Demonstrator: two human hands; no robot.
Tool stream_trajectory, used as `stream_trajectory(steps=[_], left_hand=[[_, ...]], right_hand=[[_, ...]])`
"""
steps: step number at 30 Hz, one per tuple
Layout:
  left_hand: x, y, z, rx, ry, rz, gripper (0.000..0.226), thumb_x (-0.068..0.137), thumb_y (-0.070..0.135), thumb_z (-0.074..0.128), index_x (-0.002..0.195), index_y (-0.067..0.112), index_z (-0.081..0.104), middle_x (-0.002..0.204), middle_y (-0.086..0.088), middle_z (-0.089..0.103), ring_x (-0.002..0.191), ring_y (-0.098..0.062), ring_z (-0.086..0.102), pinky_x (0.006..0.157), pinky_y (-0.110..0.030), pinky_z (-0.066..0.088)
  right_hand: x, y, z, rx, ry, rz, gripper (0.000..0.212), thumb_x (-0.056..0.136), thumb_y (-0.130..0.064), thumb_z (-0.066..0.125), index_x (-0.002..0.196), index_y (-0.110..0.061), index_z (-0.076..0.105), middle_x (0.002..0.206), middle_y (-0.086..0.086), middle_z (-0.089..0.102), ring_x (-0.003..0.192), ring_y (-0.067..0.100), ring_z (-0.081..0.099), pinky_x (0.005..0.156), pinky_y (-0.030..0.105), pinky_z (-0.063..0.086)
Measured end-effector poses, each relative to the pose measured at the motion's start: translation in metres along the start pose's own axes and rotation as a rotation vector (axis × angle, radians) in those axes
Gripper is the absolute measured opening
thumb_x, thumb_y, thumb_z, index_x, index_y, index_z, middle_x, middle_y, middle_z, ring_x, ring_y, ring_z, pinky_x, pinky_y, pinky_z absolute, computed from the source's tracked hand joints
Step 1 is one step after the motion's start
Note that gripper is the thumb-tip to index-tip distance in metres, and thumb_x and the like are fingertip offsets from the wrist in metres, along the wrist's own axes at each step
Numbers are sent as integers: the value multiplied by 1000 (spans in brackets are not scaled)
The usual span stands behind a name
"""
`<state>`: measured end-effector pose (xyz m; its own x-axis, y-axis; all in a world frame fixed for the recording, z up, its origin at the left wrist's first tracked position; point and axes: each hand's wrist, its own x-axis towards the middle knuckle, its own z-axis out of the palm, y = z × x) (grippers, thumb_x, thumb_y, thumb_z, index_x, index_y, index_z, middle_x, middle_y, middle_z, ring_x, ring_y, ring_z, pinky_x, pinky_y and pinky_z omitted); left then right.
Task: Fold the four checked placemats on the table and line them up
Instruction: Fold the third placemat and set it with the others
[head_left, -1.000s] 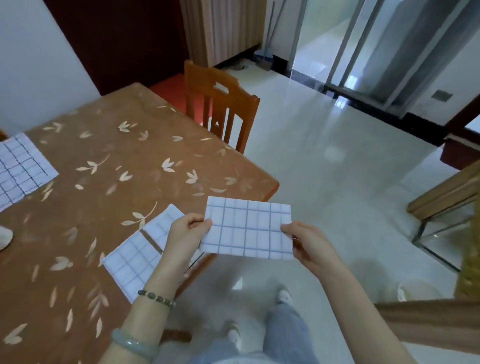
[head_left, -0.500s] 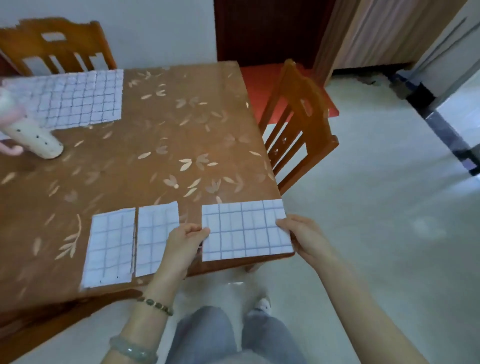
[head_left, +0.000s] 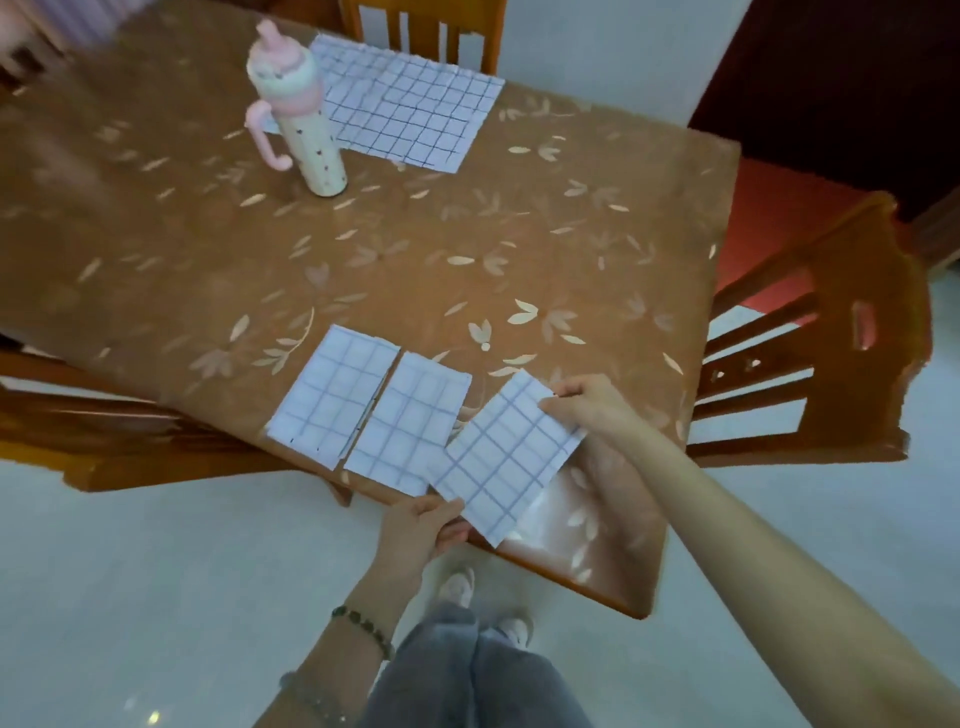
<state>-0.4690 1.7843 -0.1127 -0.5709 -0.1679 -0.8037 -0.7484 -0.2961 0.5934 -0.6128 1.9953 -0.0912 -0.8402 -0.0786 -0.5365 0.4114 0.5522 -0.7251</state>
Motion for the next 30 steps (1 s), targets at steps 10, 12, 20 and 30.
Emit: stream_trajectory(steps=[10,12,20,30], left_hand=[[32,-25,15,63,156,-107,18,83,13,74,73,-2,71,73,-19,72,62,-20,66,75,-35,59],[35,-24,14,112,148,-99,20,83,14,73,76,-5,72,78,-23,72,62,-21,64,74,-34,57],[42,-19,8,367,85,-11,27,83,24,71,62,7,72,63,-11,71,57,-17,65,72,-37,61],[58,-39,13,1554,89,1025,61,93,50,34,135,10,52,142,-9,50,133,-26,45,110,-42,30]], right_hand=[[76,2,48,-317,-86,-54,33,75,-11,73,53,-4,50,56,0,40,54,11,37,52,26,28],[80,4,53,-344,-76,-59,33,76,-13,73,54,-11,49,57,-2,44,58,13,40,53,26,30],[87,13,62,-405,26,-106,19,74,-21,73,87,-12,63,84,2,57,85,19,54,72,29,39],[13,59,88,-812,130,-412,68,89,-45,22,143,-8,37,149,19,34,139,35,29,111,50,25]])
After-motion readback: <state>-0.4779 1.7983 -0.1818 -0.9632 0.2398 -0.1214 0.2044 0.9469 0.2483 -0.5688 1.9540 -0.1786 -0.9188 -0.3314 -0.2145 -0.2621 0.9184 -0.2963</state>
